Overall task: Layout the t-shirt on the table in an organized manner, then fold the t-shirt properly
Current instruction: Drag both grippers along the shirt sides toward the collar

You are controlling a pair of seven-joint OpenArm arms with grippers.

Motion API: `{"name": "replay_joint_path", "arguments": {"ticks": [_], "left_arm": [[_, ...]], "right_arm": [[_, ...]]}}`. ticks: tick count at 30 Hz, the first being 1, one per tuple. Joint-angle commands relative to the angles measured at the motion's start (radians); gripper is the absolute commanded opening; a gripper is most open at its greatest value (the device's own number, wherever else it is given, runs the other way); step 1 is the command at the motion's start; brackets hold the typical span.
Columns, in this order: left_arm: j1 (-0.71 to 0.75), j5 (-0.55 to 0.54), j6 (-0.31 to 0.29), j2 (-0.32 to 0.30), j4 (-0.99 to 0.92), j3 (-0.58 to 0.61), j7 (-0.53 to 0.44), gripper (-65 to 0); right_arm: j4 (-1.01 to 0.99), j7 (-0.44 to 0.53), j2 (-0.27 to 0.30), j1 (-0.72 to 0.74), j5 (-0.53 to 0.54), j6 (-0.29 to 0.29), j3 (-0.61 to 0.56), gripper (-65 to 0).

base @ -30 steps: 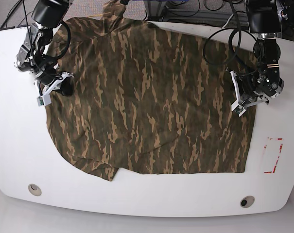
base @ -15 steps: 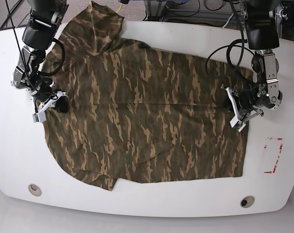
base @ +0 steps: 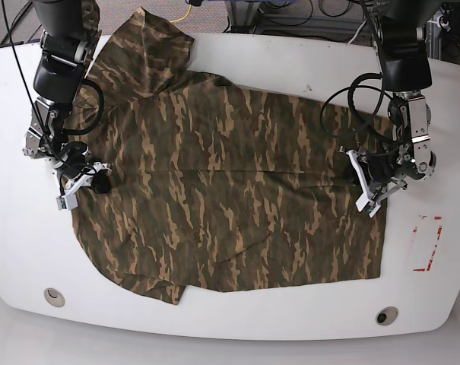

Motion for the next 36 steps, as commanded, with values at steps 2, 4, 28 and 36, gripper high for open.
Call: {"name": "replay_joint_path", "arguments": {"ticks": [2, 4, 28, 36], "left_arm": [[-0.001, 0.015, -0.004, 0.002, 0.000, 0.006, 0.090, -54.3], [0.000, 0.013, -0.004, 0.002, 0.011, 0.006, 0.118, -54.3], [0.175, 0.012, -0.004, -0.034, 0.636, -0.069, 0.437, -54.2], [0.183, 0.010, -0.004, -0.034, 0.626, -0.205, 0.486, -46.1]], "right_arm": [[-0.003, -0.047, 0.011, 0.002, -0.053, -0.025, -0.002, -64.4], [-0.003, -0.047, 0.012, 0.001, -0.056, -0.025, -0.002, -64.2], [-0.002, -0.047, 0.014, 0.002, -0.051, -0.025, -0.002, -64.2], [0.056, -0.048, 0.009, -0.030, -0.050, -0.025, -0.004, -64.2]]}}
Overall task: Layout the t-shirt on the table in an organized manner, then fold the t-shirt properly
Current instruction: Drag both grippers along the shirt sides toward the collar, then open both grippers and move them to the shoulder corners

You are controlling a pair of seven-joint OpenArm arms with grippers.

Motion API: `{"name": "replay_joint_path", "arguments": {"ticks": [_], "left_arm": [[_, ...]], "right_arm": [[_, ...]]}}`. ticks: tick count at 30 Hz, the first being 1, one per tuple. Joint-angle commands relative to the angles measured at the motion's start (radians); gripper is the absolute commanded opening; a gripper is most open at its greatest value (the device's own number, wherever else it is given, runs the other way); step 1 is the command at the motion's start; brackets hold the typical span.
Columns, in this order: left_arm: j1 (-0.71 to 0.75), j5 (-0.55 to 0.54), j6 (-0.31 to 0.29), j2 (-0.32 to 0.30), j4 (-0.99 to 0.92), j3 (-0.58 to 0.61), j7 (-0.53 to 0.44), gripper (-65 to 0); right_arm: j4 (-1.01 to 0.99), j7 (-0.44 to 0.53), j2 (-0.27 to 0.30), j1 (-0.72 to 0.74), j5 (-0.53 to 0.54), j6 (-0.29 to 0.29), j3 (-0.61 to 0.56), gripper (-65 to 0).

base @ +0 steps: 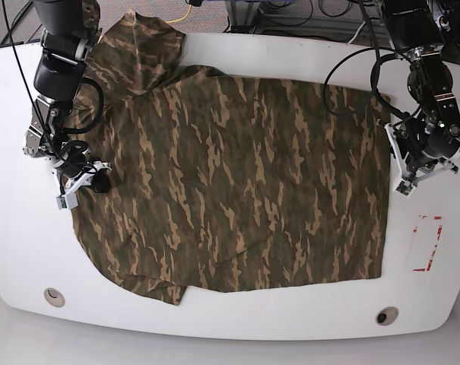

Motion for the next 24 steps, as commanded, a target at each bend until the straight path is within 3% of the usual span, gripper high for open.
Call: {"name": "replay_joint_path", "arguments": {"ticks": [1, 5, 9, 16, 21, 24], "left_arm": [[-0.001, -0.004, -0.001, -0.008, 0.012, -0.029, 0.013, -42.9], [0.021, -0.004, -0.001, -0.007, 0.018, -0.067, 0.027, -31.2], [0.038, -0.004, -0.001, -0.005, 0.017, -0.070, 0.027, -29.9], [0.105, -0.005, -0.001, -0.005, 0.021, -0.071, 0.027, -29.9], [0.139, -0.005, -0.001, -0.005, 0.021, -0.073, 0.027, -30.0], [0.153, -0.005, -0.001, -0.005, 0.021, -0.091, 0.027, -32.6]], "right_arm": [[0.031, -0.049, 0.012, -0.014, -0.050, -0.016, -0.003, -64.2], [0.087, -0.051, -0.004, -0.037, -0.050, -0.016, -0.004, -64.2], [0.162, -0.092, -0.008, -0.062, -0.050, -0.016, -0.004, -62.1], [0.469, -0.249, -0.046, -0.169, -0.047, -0.016, 0.031, -32.3], [0.737, -0.347, -0.117, -0.272, -0.048, -0.016, 0.140, -21.2], [0.875, -0.413, -0.162, -0.323, -0.048, -0.016, 0.200, -18.7]]}}
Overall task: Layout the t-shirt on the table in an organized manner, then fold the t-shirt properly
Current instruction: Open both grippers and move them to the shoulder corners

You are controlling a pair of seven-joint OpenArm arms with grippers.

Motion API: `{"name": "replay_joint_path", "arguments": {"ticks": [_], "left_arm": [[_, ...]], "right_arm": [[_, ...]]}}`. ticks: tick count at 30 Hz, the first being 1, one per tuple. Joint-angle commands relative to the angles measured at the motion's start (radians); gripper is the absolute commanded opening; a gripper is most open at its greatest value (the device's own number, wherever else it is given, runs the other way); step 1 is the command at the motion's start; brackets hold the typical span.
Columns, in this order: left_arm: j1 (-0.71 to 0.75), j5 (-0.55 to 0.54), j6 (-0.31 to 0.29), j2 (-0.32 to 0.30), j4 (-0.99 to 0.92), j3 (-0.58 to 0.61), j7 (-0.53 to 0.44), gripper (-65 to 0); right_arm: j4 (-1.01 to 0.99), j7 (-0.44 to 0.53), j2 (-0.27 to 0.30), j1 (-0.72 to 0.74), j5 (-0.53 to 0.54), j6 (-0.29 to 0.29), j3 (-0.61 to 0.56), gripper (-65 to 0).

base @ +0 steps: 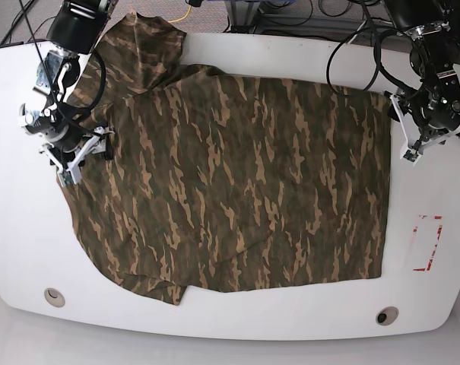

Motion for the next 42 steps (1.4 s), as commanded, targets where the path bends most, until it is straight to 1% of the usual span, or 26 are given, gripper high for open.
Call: {"name": "replay_joint_path", "arguments": {"ticks": [1, 5, 8, 13, 18, 20, 21, 25, 30, 38, 42], "left_arm": [[0.004, 0.003, -0.001, -0.014, 0.018, -0.029, -0.001, -34.0], [0.004, 0.003, -0.001, -0.014, 0.018, -0.057, -0.001, -39.7], [0.002, 0.003, -0.001, -0.014, 0.018, -0.063, -0.001, -40.0], [0.002, 0.003, -0.001, -0.014, 0.018, -0.063, -0.023, -40.0], [-0.001, 0.003, -0.001, -0.014, 0.018, -0.062, -0.026, -40.0], [-0.002, 0.003, -0.001, -0.014, 0.018, -0.062, -0.026, -40.0], [-0.002, 0.003, -0.001, -0.014, 0.018, -0.062, -0.026, -40.0], [-0.002, 0.003, -0.001, -0.014, 0.018, -0.062, -0.026, -40.0], [-0.004, 0.003, -0.001, -0.012, 0.018, -0.062, -0.026, -40.0], [-0.014, 0.003, -0.001, -0.012, 0.018, -0.062, -0.026, -40.1], [-0.014, 0.003, -0.001, -0.012, 0.018, -0.062, -0.026, -40.1]], "right_arm": [[0.125, -0.029, -0.022, -0.019, 0.013, -0.002, 0.042, -18.7], [0.267, -0.124, -0.093, -0.074, 0.015, -0.002, 0.153, -18.5], [0.319, -0.150, -0.137, -0.106, 0.015, -0.002, 0.218, -18.4], [0.320, -0.179, -0.179, -0.135, 0.015, -0.002, 0.329, -18.4], [0.262, -0.195, -0.180, -0.154, 0.015, -0.002, 0.403, -18.2], [0.234, -0.195, -0.174, -0.154, 0.015, -0.002, 0.415, -18.2], [0.210, -0.195, -0.162, -0.154, 0.015, -0.002, 0.416, -18.2], [0.139, -0.195, -0.143, -0.151, 0.015, -0.002, 0.416, -18.2], [0.047, -0.193, -0.140, -0.126, 0.015, -0.002, 0.416, -18.2], [0.021, -0.195, -0.146, -0.125, 0.015, -0.002, 0.407, -18.2], [0.023, -0.196, -0.148, -0.129, 0.015, -0.002, 0.361, -18.2]]}}
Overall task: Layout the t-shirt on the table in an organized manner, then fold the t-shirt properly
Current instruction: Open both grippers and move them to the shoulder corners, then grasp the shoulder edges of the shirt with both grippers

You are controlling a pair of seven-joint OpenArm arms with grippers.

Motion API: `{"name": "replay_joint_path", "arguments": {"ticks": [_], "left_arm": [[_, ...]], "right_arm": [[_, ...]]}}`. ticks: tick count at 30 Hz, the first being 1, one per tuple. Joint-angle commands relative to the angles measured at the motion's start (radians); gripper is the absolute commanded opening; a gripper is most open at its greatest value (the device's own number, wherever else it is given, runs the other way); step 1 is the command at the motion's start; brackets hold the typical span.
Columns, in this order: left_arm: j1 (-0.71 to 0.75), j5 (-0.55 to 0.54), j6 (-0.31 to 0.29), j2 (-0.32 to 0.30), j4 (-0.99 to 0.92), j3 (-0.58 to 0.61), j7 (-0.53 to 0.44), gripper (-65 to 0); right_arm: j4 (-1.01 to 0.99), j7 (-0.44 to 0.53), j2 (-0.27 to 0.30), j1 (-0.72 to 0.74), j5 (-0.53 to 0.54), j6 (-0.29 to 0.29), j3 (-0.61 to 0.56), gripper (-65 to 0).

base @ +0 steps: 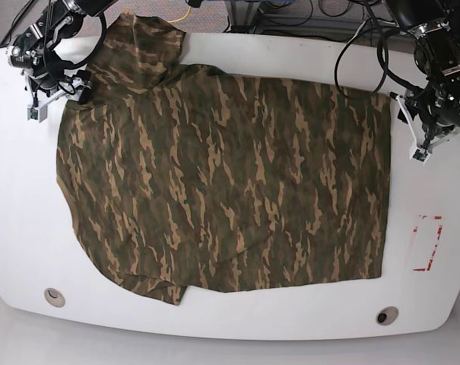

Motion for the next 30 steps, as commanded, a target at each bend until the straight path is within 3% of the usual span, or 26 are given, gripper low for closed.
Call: {"name": "replay_joint_path", "arguments": {"ticks": [1, 21, 24, 30], "left_arm": [[-0.011, 0.002, -0.001, -0.015, 0.018, -0.004, -0.002, -40.1], [-0.011, 0.002, -0.001, -0.015, 0.017, -0.004, -0.002, -40.1], [-0.011, 0.002, -0.001, -0.015, 0.015, -0.004, -0.002, -40.1], [-0.011, 0.002, -0.001, -0.015, 0.015, -0.004, -0.004, -40.1]], "right_arm": [[0.004, -0.019, -0.001, -0.005, 0.004, 0.003, -0.028, -18.2], [0.007, -0.020, 0.001, -0.056, 0.122, 0.003, -0.077, -20.5], [0.007, -0.019, 0.001, -0.056, 0.122, 0.003, -0.077, -27.9], [0.007, -0.016, 0.001, -0.056, 0.122, 0.003, -0.099, -57.9]]}}
